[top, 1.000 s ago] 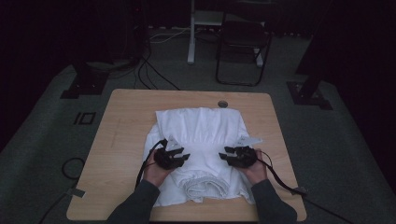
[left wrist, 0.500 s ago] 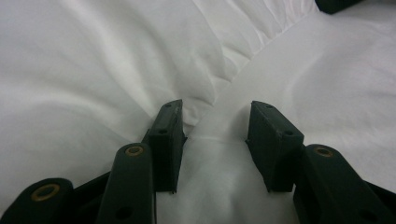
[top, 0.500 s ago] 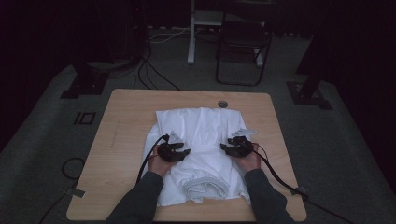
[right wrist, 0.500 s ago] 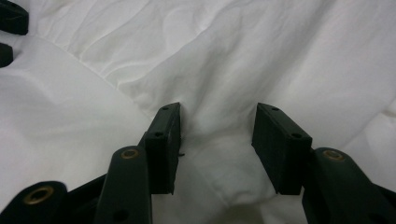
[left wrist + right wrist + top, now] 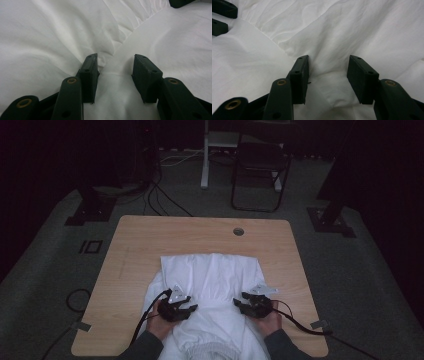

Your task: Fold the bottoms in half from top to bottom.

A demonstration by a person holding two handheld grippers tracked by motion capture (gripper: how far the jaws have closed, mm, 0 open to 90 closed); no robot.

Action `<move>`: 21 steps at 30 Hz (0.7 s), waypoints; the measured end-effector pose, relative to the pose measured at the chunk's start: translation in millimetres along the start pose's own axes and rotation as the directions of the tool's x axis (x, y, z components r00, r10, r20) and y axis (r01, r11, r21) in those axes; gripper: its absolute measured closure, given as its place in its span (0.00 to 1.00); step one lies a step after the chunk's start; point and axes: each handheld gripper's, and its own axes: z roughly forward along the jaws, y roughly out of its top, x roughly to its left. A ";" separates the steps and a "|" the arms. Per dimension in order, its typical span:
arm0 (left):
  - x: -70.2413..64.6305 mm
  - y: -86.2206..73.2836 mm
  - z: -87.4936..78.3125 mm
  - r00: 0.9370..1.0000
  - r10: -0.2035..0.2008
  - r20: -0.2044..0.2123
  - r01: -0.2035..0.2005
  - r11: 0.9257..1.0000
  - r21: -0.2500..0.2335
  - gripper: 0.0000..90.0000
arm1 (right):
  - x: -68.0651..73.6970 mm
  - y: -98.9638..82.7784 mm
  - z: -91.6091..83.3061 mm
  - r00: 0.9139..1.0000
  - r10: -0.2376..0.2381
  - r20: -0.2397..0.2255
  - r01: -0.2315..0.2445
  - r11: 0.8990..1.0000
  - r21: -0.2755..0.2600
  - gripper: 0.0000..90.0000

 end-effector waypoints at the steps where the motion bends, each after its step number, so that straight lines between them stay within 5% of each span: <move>1: -1.9 -1.4 -2.7 1.000 -0.002 0.019 0.001 1.000 0.005 0.60 | 4.5 -3.7 -3.6 1.000 -0.004 -0.002 0.004 1.000 0.001 0.57; 4: 3.2 5.0 -14.8 0.998 -0.006 0.060 0.006 1.000 -0.002 0.58 | 9.6 -8.5 -8.2 1.000 0.004 -0.008 -0.004 1.000 0.000 0.57; 6: 14.5 16.3 -25.5 1.000 -0.012 -0.009 0.012 0.999 -0.045 0.54 | 9.0 -8.6 -8.2 1.000 0.013 -0.012 -0.013 1.000 -0.003 0.57; 8: 34.7 29.5 -35.4 0.995 -0.037 -0.095 0.027 0.995 -0.098 0.52 | 8.1 -8.6 -8.3 1.000 0.020 -0.018 -0.020 1.000 -0.004 0.57; 13: 101.8 54.0 -23.8 0.956 -0.212 -0.204 0.195 0.976 -0.100 0.32 | 7.4 -9.3 -8.3 0.999 0.023 -0.023 -0.023 1.000 -0.010 0.57; 16: 125.5 55.0 -2.6 0.931 -0.232 -0.280 0.229 0.972 -0.047 0.27 | 7.2 -9.4 -8.4 0.999 0.025 -0.025 -0.025 1.000 -0.011 0.57; 18: 135.8 50.6 11.0 0.923 -0.248 -0.294 0.259 0.966 0.000 0.21 | 6.9 -9.5 -8.3 0.999 0.026 -0.027 -0.027 1.000 -0.013 0.57; 21: 142.9 44.1 22.5 0.925 -0.268 -0.269 0.287 0.957 0.033 0.17 | 6.4 -9.5 -8.5 0.999 0.028 -0.029 -0.029 1.000 -0.013 0.57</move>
